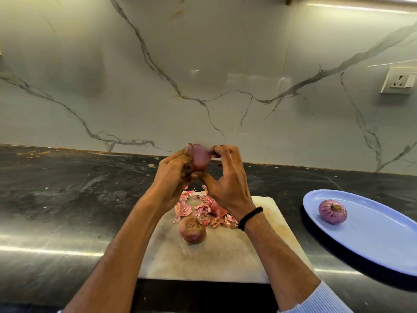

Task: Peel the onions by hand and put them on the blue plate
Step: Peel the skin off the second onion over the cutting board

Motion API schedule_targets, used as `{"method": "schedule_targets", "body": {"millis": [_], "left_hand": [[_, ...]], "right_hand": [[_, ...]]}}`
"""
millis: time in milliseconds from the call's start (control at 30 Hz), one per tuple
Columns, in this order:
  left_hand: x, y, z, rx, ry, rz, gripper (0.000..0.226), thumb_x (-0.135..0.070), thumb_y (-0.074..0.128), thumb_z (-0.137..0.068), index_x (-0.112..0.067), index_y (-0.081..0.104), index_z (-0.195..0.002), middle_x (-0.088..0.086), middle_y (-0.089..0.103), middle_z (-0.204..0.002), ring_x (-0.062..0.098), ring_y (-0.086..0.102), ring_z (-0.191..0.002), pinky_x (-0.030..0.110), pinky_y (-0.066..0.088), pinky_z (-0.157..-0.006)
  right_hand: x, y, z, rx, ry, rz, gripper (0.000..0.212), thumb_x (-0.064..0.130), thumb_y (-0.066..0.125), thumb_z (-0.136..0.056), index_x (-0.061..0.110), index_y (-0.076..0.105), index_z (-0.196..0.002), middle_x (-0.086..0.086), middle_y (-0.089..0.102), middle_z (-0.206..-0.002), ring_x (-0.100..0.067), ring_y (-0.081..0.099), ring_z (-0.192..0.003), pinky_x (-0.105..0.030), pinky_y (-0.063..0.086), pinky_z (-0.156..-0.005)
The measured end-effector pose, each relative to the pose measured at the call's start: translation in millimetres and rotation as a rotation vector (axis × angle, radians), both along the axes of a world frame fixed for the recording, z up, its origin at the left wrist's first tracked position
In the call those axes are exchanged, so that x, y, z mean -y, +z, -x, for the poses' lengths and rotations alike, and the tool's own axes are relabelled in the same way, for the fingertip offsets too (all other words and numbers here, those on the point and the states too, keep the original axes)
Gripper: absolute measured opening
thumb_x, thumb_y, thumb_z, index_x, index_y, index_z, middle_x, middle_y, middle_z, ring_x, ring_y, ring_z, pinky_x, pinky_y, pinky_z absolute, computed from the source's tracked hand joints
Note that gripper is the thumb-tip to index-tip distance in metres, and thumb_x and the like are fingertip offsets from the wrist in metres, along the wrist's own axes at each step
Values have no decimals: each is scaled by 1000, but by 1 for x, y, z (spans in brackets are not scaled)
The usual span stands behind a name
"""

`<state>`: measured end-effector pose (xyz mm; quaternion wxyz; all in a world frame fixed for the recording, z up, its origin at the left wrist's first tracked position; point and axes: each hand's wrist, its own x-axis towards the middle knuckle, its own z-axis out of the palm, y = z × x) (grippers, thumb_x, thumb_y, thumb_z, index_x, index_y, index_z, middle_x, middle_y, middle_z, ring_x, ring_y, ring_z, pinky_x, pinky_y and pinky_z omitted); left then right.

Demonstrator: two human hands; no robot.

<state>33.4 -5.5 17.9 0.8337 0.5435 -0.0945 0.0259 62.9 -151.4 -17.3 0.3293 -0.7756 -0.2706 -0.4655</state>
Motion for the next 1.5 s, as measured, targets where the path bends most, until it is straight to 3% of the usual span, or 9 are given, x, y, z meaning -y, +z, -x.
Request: {"method": "schedule_targets", "body": {"millis": [267,467,633,733,867,967,1067,1200,1500], "left_hand": [[0,-2,-1,-11,2,-37,50,-44,59,-84,-5,69,-115,24,70,-114,16,62,-72,31,53,-70],[-1,-2,-4,-39,16,26,46,-37,55,-97,2,67,-116,22,70,-102,16,60,-66,28,55,-65],[0,-2,-2,-28,34,20,40,-35,53,-99,-2,67,-115,20,72,-106,13,66,-66,29,56,-66],[1,-1,0,-12,17,3,46,-44,58,-89,-5,69,-112,20,72,-105,13,66,-67,34,55,-76],[1,0,2,-16,7,-17,52,-48,61,-82,-6,70,-110,17,74,-106,20,69,-81,37,55,-86],[1,0,3,-35,-13,6,43,-44,54,-93,-7,68,-112,14,74,-108,26,70,-99,35,60,-86],[1,2,4,-47,-14,19,36,-38,49,-101,-8,67,-110,13,74,-107,26,69,-100,31,61,-78],[4,3,5,-70,-1,-2,35,-38,50,-100,-8,66,-110,17,71,-112,31,67,-107,34,61,-84],[6,4,4,-91,2,95,37,-37,51,-100,-4,65,-108,16,75,-101,25,74,-88,31,62,-73]], "right_hand": [[1,-1,-1,28,11,50,55,16,85,-76,12,49,-117,-4,48,-112,-18,51,-98,-29,53,-82],[0,-1,0,77,0,36,23,3,78,-79,6,57,-85,-6,51,-101,-17,51,-92,-32,53,-74],[-2,0,1,38,44,-25,34,4,82,-77,5,56,-98,-4,52,-99,-13,52,-89,-19,50,-77],[-2,1,2,7,56,-48,41,7,82,-79,2,56,-110,-7,55,-103,-10,52,-90,-10,46,-81],[-1,1,3,9,54,-43,36,13,74,-89,1,59,-119,-9,58,-110,-13,55,-98,-15,49,-86],[0,2,3,62,33,-49,21,9,63,-96,0,63,-115,-11,59,-109,-11,54,-100,-14,48,-87],[1,2,3,85,-4,-48,12,2,61,-95,0,65,-107,-12,60,-104,-10,53,-96,-8,43,-86],[2,2,2,90,-26,-72,5,1,60,-95,0,64,-97,-10,59,-97,-7,50,-89,-7,40,-79],[1,0,1,44,-32,-95,7,-3,52,-92,1,58,-90,-5,54,-90,-6,44,-82,-7,37,-73]]}}
